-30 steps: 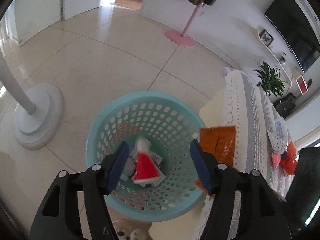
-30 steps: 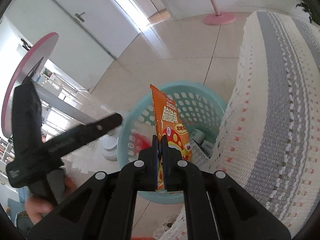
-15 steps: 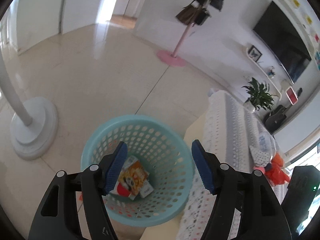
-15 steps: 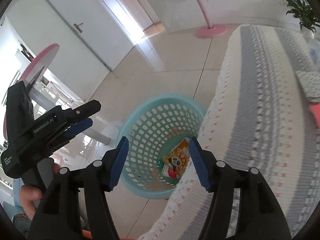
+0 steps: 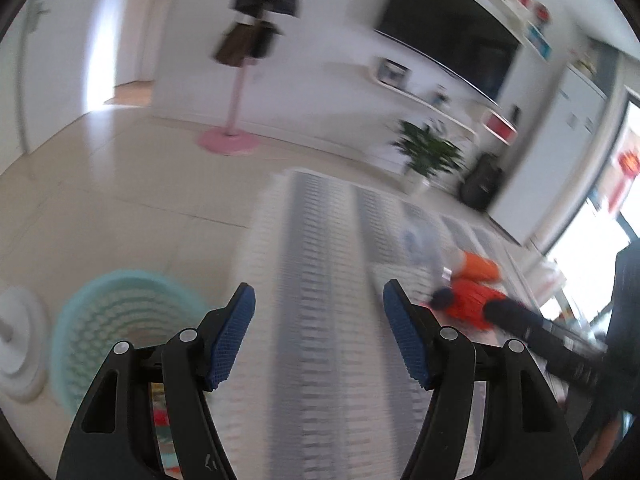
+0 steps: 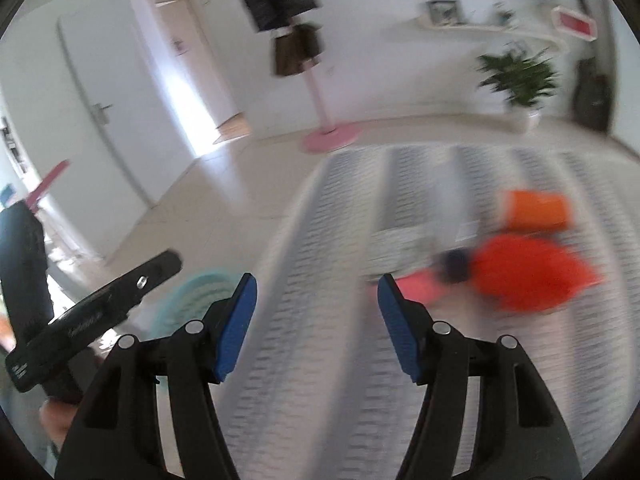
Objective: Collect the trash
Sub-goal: 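Grasp the polka-dot cloth with the left tool while the right tool grasps the red plastic bag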
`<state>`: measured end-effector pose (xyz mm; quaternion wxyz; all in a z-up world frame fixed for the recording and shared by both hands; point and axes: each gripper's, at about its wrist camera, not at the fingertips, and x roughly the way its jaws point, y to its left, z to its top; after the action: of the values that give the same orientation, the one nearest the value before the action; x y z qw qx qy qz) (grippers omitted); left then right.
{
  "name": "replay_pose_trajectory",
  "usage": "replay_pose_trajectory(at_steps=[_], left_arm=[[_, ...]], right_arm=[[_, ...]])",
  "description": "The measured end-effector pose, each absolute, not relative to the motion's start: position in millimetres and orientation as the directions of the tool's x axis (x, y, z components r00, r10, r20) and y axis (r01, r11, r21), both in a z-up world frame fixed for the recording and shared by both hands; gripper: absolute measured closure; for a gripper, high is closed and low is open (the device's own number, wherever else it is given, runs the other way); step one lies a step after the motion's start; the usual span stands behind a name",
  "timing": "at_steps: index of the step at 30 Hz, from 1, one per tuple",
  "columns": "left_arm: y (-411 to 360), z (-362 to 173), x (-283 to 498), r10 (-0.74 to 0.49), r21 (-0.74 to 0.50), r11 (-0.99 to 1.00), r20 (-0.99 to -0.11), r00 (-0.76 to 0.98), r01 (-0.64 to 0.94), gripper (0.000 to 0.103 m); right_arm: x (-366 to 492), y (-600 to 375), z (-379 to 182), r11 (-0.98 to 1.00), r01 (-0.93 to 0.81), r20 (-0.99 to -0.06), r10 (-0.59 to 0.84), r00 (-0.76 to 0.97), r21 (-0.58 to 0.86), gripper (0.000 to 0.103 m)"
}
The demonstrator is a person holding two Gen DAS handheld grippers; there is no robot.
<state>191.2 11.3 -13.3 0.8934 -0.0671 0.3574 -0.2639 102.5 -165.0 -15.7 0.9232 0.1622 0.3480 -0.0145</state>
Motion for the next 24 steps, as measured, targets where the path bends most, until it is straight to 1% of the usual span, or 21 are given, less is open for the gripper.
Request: replay_pose_trajectory(at_steps=[3, 6, 9, 11, 14, 17, 19, 22, 23, 24], left_arm=[[-36, -23, 184, -0.554, -0.283, 0.819, -0.620, 0.556, 0.500, 0.038], [-71, -37, 187, -0.575, -0.292, 0.791, -0.655, 0.490, 0.538, 0.038], [-104, -48, 200, -0.570, -0.273, 0.778, -0.685, 0.454, 0.566, 0.038], [-123, -57, 207, -0.559, -0.260, 0.776, -0.704, 0.437, 0.574, 0.038], [-153, -76, 221, -0.514, -0.213, 0.786, -0.747, 0.422, 0.581, 0.038], [-172, -93, 231, -0.476, -0.179, 0.793, -0.778, 0.409, 0.583, 0.038], [-180, -100, 236, -0.437, -0.140, 0.808, -0.794, 0.422, 0.573, 0.038], [-187, -108, 245, -0.409, -0.126, 0.824, -0.806, 0.427, 0.552, 0.040], [-188, -111, 248, -0.403, -0.127, 0.829, -0.811, 0.424, 0.545, 0.042], [-190, -115, 252, -0.394, -0.126, 0.833, -0.818, 0.418, 0.538, 0.048]], right_arm=[[87, -220, -15, 0.943, 0.238, -0.657, -0.028, 0.753, 0.233, 0.041], [82, -259, -22, 0.935, 0.287, -0.667, -0.079, 0.741, 0.209, 0.041], [81, -293, -36, 0.930, 0.341, -0.684, -0.158, 0.712, 0.140, 0.041], [85, -308, -47, 0.929, 0.348, -0.699, -0.163, 0.696, 0.130, 0.041], [98, -319, -66, 0.935, 0.320, -0.739, -0.109, 0.665, 0.151, 0.040], [107, -318, -74, 0.946, 0.301, -0.738, -0.115, 0.665, 0.123, 0.040], [111, -314, -75, 0.953, 0.284, -0.730, -0.121, 0.673, 0.103, 0.035], [116, -309, -80, 0.963, 0.266, -0.722, -0.146, 0.676, 0.055, 0.032], [118, -307, -82, 0.965, 0.259, -0.725, -0.151, 0.672, 0.040, 0.032], [120, -305, -85, 0.968, 0.252, -0.728, -0.158, 0.667, 0.021, 0.032]])
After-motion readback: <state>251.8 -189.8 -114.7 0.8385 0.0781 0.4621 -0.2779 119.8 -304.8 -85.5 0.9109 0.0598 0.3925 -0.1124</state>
